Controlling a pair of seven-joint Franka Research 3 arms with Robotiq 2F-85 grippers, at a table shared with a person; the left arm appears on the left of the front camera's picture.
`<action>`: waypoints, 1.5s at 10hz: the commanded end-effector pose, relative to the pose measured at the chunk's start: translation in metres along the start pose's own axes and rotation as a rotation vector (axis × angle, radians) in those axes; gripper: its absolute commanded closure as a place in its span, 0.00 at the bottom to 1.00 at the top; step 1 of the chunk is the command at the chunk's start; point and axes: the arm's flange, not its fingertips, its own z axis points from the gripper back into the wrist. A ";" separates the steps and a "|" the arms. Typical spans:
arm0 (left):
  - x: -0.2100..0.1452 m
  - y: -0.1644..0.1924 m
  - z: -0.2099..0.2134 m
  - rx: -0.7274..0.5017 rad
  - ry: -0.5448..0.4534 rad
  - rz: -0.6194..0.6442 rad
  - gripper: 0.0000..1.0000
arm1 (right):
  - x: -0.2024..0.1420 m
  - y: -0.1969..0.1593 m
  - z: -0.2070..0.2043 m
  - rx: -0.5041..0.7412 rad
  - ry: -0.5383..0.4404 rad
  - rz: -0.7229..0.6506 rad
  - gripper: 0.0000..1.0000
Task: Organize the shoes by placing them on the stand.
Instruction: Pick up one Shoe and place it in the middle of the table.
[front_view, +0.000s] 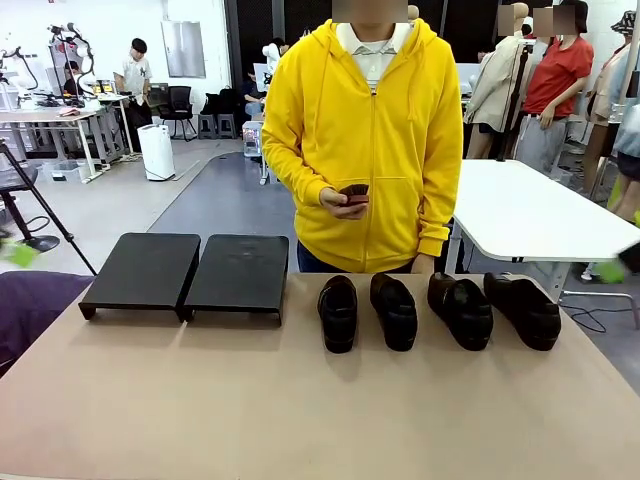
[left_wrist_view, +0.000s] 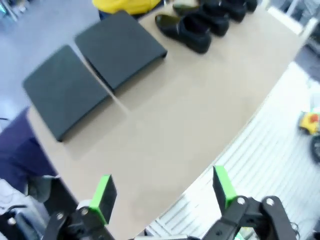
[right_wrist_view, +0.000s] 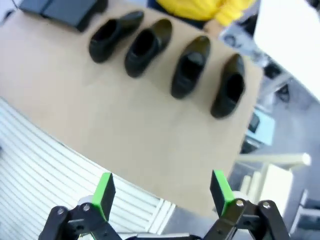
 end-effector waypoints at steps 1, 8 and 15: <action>-0.032 0.007 0.019 0.047 -0.030 0.041 0.00 | -0.051 -0.017 -0.005 -0.058 0.000 -0.110 0.00; -0.032 0.008 0.039 0.044 -0.045 0.052 0.00 | -0.032 -0.026 0.025 -0.039 -0.012 -0.103 0.00; -0.032 0.008 0.039 0.044 -0.045 0.052 0.00 | -0.032 -0.026 0.025 -0.039 -0.012 -0.103 0.00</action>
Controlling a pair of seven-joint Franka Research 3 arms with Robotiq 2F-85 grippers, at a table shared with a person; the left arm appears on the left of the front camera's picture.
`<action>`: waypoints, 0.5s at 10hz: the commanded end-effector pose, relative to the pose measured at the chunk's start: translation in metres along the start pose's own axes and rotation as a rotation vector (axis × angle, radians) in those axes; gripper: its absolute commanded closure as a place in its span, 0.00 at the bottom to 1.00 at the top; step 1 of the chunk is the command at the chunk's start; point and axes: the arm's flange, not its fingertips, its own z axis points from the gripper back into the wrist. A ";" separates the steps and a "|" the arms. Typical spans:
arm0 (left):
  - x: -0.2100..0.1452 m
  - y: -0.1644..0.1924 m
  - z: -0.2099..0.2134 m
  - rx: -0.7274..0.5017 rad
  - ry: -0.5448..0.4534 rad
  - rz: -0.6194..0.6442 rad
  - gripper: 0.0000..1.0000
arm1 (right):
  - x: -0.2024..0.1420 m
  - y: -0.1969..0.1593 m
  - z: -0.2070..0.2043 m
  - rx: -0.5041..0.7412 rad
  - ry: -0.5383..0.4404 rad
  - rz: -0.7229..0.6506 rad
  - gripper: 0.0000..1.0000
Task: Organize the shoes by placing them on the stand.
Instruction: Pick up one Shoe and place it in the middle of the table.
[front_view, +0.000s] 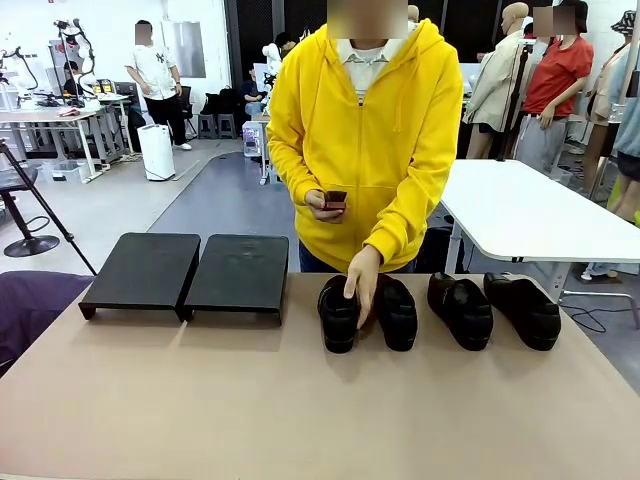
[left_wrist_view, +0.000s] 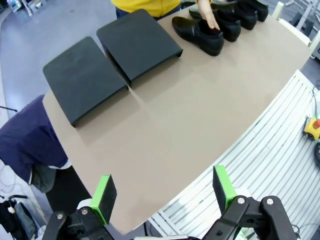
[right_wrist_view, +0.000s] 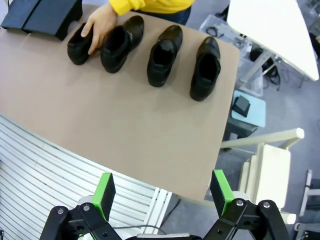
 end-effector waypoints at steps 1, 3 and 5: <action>-0.001 -0.003 0.003 -0.011 -0.003 -0.001 0.00 | -0.001 0.003 0.002 0.002 0.003 0.001 0.00; -0.001 -0.003 0.003 -0.011 -0.003 -0.001 0.00 | 0.016 -0.001 -0.009 -0.012 0.049 0.002 0.00; -0.001 -0.003 0.003 -0.011 -0.003 -0.001 0.00 | 0.045 0.000 -0.029 -0.003 0.109 0.005 0.00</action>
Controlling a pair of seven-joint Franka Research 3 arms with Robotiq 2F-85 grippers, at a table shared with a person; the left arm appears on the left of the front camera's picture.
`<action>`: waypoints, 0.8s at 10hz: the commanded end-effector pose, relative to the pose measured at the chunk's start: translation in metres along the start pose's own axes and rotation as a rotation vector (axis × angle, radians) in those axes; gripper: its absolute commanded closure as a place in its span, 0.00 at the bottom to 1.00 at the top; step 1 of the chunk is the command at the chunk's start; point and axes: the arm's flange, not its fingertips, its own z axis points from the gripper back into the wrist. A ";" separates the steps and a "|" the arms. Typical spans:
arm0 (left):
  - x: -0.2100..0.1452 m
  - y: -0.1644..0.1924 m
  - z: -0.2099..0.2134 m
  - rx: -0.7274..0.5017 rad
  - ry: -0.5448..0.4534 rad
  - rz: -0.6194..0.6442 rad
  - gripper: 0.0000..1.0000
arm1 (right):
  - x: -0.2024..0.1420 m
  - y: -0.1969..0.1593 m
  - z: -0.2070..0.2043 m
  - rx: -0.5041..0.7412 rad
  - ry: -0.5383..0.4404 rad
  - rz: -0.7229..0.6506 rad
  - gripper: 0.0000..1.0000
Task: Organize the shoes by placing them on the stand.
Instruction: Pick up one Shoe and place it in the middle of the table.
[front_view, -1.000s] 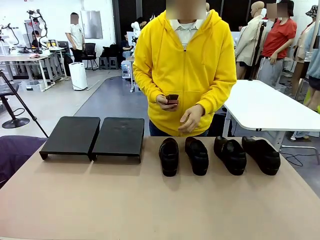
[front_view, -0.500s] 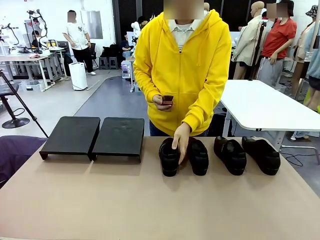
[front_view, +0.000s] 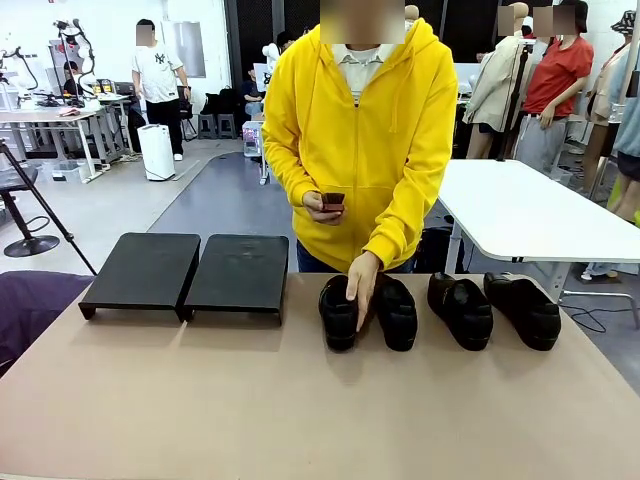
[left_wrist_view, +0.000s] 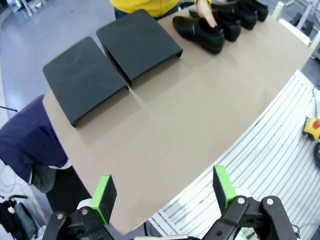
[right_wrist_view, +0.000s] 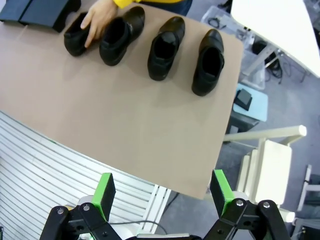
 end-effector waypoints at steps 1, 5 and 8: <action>-0.001 -0.003 0.002 -0.012 -0.003 -0.001 0.00 | 0.048 0.001 -0.019 -0.008 0.044 0.003 0.00; -0.001 -0.003 0.002 -0.012 -0.003 -0.001 0.00 | 0.111 0.012 -0.105 -0.069 0.090 -0.034 0.00; -0.001 -0.003 0.002 -0.012 -0.003 -0.001 0.00 | 0.124 0.010 -0.147 -0.053 0.029 -0.088 0.00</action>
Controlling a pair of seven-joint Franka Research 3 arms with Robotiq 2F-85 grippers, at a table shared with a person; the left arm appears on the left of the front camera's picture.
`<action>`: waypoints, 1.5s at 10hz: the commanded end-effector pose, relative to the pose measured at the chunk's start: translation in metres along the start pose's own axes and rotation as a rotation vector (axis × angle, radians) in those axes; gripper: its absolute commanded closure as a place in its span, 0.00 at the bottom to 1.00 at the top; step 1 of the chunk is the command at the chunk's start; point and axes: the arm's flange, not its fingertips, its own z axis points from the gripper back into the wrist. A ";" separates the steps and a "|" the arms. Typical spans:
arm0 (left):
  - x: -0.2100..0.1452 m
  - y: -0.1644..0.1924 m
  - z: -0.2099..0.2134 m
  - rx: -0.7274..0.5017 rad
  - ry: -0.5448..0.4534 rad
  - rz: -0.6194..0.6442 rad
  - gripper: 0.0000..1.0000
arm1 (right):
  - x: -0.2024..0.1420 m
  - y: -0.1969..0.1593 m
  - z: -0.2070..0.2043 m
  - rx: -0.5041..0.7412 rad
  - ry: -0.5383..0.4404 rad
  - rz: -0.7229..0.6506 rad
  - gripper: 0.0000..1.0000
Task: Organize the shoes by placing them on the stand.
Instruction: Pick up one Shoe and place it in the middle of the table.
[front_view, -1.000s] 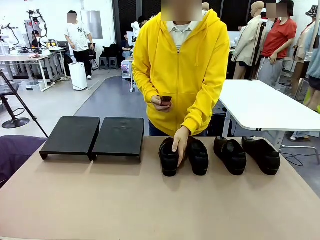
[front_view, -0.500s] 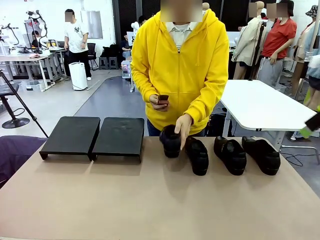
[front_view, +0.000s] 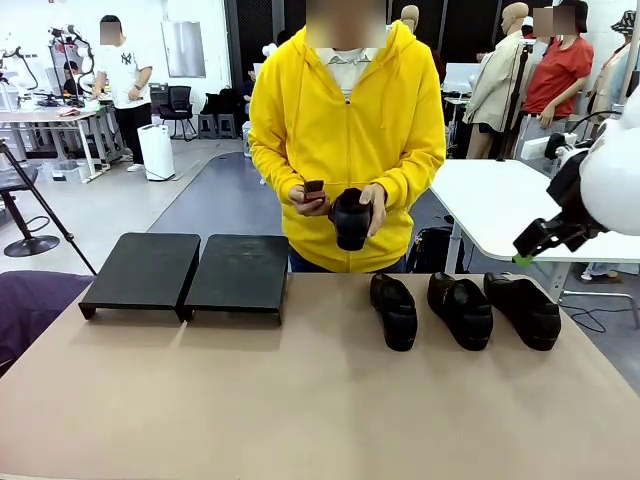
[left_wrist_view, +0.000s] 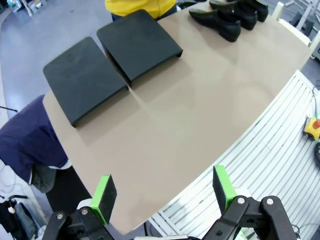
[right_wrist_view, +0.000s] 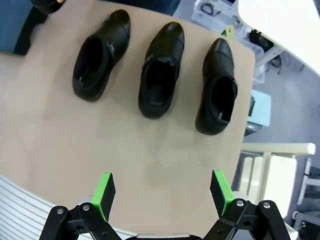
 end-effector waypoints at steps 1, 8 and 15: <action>-0.001 -0.002 0.002 -0.012 -0.002 0.000 0.00 | 0.008 -0.008 0.010 0.010 -0.065 -0.044 0.00; -0.001 -0.002 0.002 -0.012 -0.002 0.000 0.00 | 0.047 0.008 -0.101 0.029 -0.094 -0.014 0.00; -0.001 -0.002 0.002 -0.012 -0.002 0.000 0.00 | 0.045 -0.006 -0.220 0.010 -0.007 -0.119 0.00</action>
